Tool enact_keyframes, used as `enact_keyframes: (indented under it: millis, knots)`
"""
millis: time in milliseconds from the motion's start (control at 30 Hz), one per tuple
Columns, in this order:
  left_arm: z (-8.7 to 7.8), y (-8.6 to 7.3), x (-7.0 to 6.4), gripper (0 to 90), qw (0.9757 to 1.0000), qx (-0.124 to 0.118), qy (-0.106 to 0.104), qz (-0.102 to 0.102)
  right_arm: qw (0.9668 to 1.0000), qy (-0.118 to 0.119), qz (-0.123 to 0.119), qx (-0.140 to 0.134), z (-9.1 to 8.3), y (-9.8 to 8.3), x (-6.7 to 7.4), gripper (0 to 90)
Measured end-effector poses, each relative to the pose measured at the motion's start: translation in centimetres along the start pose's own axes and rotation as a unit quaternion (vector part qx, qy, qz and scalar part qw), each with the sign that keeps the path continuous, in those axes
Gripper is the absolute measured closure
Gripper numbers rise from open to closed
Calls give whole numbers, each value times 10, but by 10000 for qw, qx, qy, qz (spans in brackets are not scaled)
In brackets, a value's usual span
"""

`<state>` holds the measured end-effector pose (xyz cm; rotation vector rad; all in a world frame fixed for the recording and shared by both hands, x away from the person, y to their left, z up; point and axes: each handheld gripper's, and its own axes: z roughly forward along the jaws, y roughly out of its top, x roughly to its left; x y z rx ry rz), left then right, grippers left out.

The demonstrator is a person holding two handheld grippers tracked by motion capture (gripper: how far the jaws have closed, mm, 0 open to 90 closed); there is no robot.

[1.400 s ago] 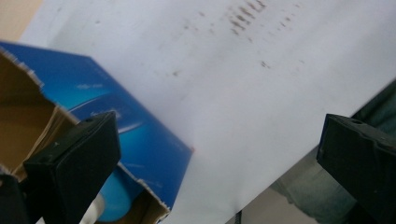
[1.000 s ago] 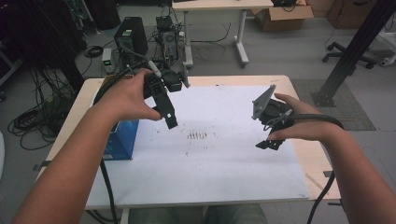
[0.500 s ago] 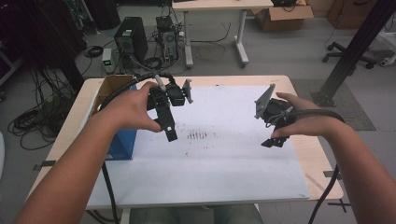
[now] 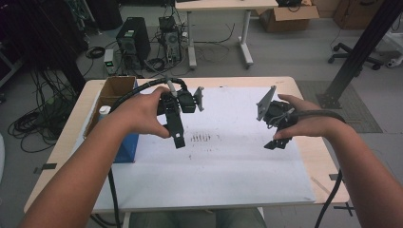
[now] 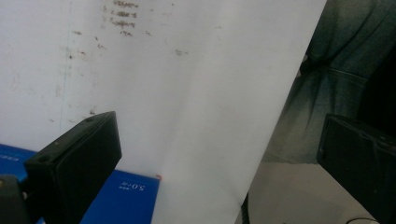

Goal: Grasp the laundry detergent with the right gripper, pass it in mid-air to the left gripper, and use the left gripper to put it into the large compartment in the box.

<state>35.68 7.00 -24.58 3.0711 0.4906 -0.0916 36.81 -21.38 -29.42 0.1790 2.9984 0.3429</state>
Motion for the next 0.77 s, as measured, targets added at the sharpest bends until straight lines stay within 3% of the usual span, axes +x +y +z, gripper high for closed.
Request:
enact_keyframes:
  millis: [333,767]
  knots:
    - [1,3,-2,3,9999,-11,4,120,10000,2,-9,13,0,4,4,37]
    - [0,1,0,5,10000,-44,33,78,10000,-18,-6,-21,1,7,3,36]
